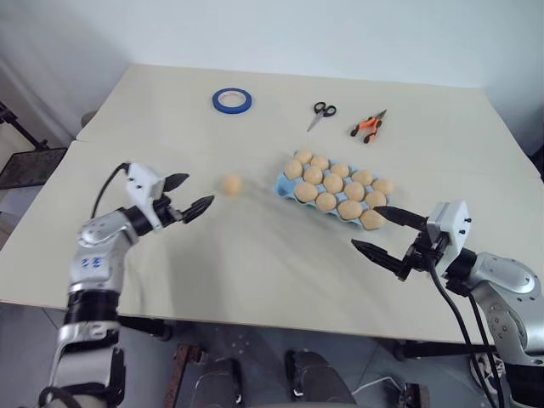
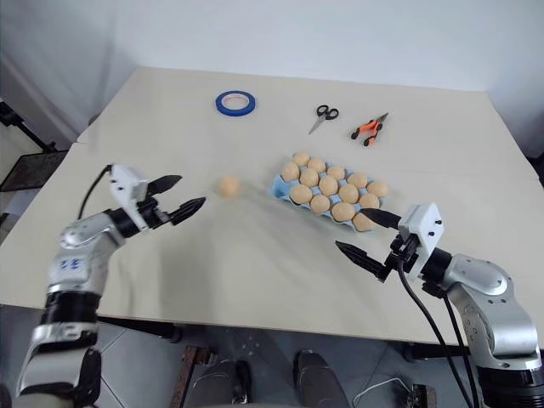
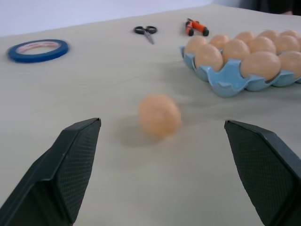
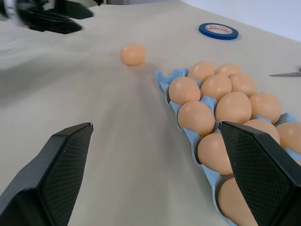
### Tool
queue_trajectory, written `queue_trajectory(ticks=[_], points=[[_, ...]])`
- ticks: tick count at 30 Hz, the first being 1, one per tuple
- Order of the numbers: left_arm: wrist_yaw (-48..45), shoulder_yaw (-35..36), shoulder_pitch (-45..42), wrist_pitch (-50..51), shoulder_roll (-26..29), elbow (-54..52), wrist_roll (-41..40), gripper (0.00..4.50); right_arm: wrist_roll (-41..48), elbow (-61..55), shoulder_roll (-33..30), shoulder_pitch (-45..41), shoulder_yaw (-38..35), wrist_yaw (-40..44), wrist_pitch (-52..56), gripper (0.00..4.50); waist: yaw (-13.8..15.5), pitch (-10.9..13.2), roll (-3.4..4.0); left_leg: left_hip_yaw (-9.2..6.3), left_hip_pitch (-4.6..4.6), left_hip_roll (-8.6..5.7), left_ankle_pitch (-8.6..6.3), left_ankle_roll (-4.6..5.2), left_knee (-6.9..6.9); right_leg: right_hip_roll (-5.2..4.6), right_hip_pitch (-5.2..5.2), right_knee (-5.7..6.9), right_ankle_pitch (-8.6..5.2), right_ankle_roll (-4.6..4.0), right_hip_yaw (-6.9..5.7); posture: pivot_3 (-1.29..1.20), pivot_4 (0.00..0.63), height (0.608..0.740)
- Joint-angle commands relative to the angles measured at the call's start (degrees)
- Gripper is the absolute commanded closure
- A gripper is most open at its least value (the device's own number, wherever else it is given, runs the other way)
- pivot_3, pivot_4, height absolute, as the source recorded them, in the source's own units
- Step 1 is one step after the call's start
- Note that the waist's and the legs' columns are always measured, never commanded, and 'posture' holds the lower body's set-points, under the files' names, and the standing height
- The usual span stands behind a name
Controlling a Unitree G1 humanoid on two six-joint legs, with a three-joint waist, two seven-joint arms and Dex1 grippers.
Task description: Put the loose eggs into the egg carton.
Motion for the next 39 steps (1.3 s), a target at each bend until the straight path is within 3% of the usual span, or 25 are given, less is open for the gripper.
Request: queue_trajectory(ticks=[1, 8, 18, 27, 39], points=[[1.71, -2.09, -7.56, -4.20, -0.80, 10.98, 4.04, 0.01, 0.19, -0.95, -0.35, -0.41, -1.25, -0.01, -0.89, 0.00, -0.02, 0.00, 0.00, 0.00, -0.02, 0.00, 0.00, 0.02, 0.00, 0.00, -0.01, -0.01, 0.00, 0.02, 0.00, 0.00, 0.150, 0.740], [2.49, -5.96, -19.98, -12.13, -4.32, 34.01, 10.41, 0.01, 0.19, -1.55, -0.50, 0.05, -1.34, -0.21, -0.76, 0.00, -0.34, 0.00, 0.00, 0.11, -0.07, 0.03, -0.05, -0.07, 0.00, 0.14, -0.17, 0.05, -0.10, 0.19, 0.02, 0.00, 0.150, 0.740], [6.47, -5.80, -24.63, -15.92, -6.99, 44.29, 13.37, 0.01, 0.37, -2.96, -0.47, 1.36, -1.87, -1.18, -0.66, 0.00, -0.18, 0.02, -0.03, 0.20, -0.13, 0.08, -0.09, -0.12, 0.15, 0.19, -0.22, 0.10, -0.12, 0.21, 0.02, 0.00, 0.150, 0.740], [8.72, -5.03, -26.10, -17.02, -8.24, 46.67, 14.29, 2.76, 0.25, -2.34, -0.65, 0.90, -1.84, -1.25, -0.98, 0.00, -0.16, 0.02, -0.03, 0.20, -0.16, 0.10, -0.18, 0.01, 0.44, 0.21, -0.21, 0.29, -0.12, 0.21, 0.00, 0.00, 0.150, 0.740], [-3.13, -4.60, -33.32, -18.43, -12.47, 45.07, 12.86, 2.97, -0.05, -3.32, -0.22, 1.48, -2.01, -2.15, -1.41, 0.00, 0.25, 0.02, -0.04, 0.20, -0.21, 0.08, -0.19, 0.00, 0.50, 0.22, -0.21, 0.29, -0.12, 0.21, -0.28, 0.00, 0.150, 0.740]])
